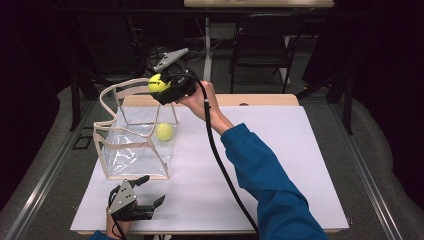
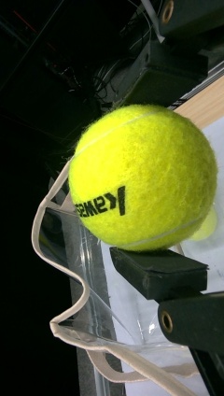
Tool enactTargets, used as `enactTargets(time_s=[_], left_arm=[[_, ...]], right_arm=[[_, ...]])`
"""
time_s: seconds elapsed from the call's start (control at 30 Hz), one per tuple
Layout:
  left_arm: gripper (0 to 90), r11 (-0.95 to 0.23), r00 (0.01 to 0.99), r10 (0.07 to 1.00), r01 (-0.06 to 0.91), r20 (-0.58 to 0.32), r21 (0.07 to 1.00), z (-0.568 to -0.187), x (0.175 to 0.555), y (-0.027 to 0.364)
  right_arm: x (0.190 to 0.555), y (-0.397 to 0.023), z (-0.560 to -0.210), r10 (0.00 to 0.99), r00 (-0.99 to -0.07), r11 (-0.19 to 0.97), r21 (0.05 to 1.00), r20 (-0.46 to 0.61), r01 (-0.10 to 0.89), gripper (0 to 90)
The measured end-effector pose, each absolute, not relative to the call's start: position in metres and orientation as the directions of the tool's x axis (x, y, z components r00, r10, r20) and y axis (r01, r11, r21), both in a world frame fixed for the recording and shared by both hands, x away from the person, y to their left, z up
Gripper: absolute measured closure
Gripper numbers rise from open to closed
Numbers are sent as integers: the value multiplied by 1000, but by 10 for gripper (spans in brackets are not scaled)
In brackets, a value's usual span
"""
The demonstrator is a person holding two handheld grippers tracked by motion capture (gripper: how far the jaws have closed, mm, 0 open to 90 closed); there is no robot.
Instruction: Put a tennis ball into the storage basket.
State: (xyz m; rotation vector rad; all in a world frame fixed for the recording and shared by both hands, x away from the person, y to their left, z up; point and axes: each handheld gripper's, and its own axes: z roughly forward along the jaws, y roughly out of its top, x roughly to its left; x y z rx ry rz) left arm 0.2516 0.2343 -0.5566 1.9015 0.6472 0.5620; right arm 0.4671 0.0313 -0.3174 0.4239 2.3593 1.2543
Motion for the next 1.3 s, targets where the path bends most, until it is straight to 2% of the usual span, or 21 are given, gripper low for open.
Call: enactTargets(time_s=[0.9, 1.3], left_arm=[[160, -349, 751, 653, 189, 93, 918, -557, 252, 234], [160, -348, 750, 655, 189, 93, 918, -557, 252, 235]], right_arm=[[470, 41, -318, 459, -859, 537, 841, -226, 65, 266], [471, 60, -324, 444, -867, 550, 833, -227, 64, 266]])
